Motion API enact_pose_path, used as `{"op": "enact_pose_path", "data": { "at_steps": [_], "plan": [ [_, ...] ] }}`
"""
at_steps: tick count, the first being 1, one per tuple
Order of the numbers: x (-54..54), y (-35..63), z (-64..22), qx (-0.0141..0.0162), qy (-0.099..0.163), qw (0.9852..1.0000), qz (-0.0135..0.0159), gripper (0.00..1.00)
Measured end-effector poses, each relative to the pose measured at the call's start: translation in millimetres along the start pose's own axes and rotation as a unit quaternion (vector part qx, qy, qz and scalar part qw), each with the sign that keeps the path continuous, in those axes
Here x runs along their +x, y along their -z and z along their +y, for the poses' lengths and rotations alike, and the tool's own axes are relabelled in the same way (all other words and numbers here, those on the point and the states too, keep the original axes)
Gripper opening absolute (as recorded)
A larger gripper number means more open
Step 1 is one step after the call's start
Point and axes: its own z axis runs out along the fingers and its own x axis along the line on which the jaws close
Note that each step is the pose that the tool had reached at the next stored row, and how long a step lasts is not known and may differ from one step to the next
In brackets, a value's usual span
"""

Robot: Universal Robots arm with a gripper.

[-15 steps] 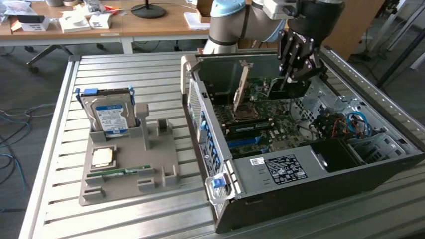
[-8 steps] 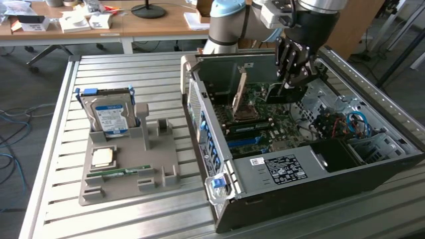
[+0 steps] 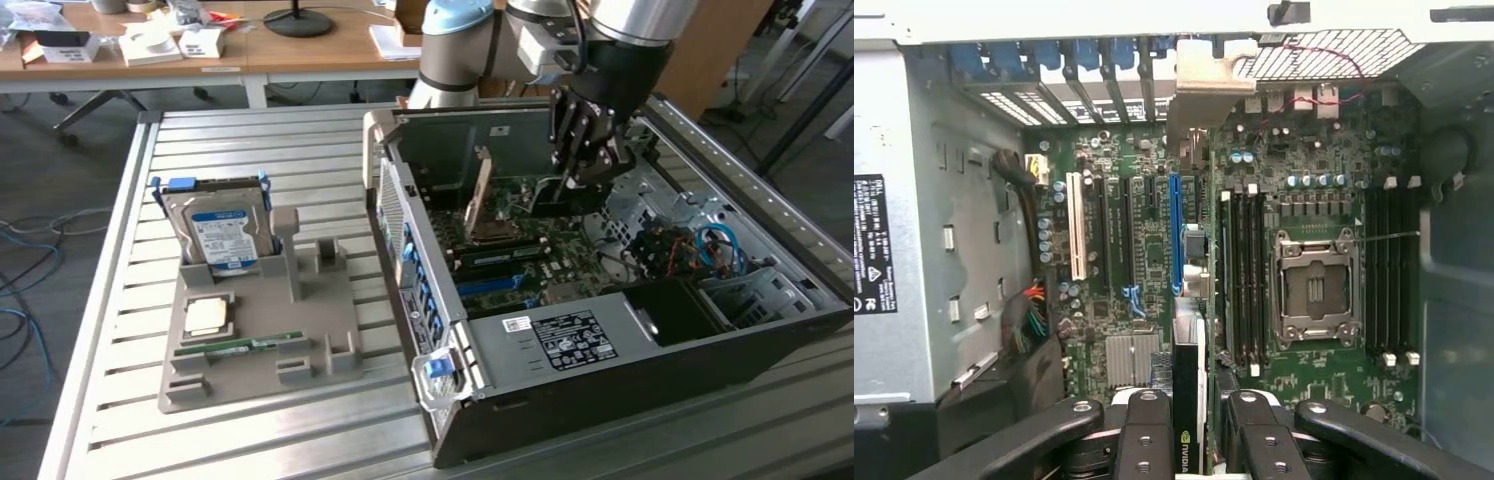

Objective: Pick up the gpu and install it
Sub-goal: 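Insert the gpu into the slot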

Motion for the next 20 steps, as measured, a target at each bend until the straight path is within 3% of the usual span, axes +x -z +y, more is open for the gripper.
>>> {"op": "enact_pose_path", "data": {
  "at_steps": [20],
  "plan": [
    [0.6,-31.2,0.9,0.0000,0.000,1.0000,0.0000,0.26]
  ]
}}
